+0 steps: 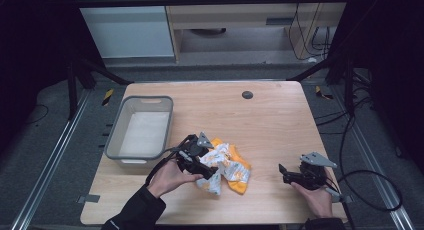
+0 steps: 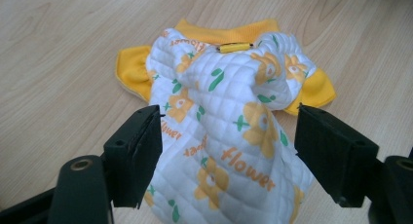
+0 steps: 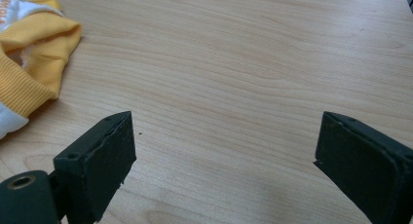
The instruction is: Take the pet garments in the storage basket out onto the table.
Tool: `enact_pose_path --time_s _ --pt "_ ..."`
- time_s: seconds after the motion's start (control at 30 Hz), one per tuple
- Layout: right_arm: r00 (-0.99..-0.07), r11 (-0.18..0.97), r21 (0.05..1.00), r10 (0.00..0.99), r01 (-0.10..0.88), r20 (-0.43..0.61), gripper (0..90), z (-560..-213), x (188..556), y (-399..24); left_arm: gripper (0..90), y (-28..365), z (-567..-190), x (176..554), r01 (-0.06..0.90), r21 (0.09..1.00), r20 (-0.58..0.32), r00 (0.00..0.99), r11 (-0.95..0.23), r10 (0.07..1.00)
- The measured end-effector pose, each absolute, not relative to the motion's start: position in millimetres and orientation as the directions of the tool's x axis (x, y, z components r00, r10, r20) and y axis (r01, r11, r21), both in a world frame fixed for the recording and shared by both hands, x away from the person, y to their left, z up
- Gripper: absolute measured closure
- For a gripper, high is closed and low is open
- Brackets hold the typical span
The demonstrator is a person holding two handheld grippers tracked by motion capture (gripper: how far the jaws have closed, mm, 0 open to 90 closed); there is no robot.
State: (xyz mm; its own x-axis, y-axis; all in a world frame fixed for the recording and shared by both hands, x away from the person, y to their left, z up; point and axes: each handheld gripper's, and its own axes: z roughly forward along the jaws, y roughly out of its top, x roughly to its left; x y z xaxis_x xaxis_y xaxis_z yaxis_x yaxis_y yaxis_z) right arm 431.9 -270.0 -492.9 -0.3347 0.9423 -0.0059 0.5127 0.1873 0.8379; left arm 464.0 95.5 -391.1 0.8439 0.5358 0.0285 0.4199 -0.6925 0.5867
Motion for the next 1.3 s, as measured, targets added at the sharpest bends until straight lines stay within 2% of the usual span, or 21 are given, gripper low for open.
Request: enact_pose_path --time_s 0.5,0.9,1.13,1.3 --pt "-0.332 0.179 0.836 0.943 0.518 0.003 7.4 -492 431 -270 21.4 137 -387 448 0.375 0.751 0.062 0.779 -0.544 0.623" --pt "-0.332 0.188 0.836 0.943 0.515 -0.008 7.2 -493 431 -269 21.6 177 -404 438 0.379 0.833 0.014 0.713 -0.403 0.701" --pt "-0.335 0.196 0.837 0.942 0.511 -0.016 7.1 -493 431 -270 21.5 196 -411 430 0.351 0.868 0.031 0.667 -0.35 0.745" --pt "-0.336 0.197 0.837 0.942 0.51 -0.018 7.0 -493 430 -269 21.3 213 -422 422 0.35 0.888 0.006 0.639 -0.298 0.769"
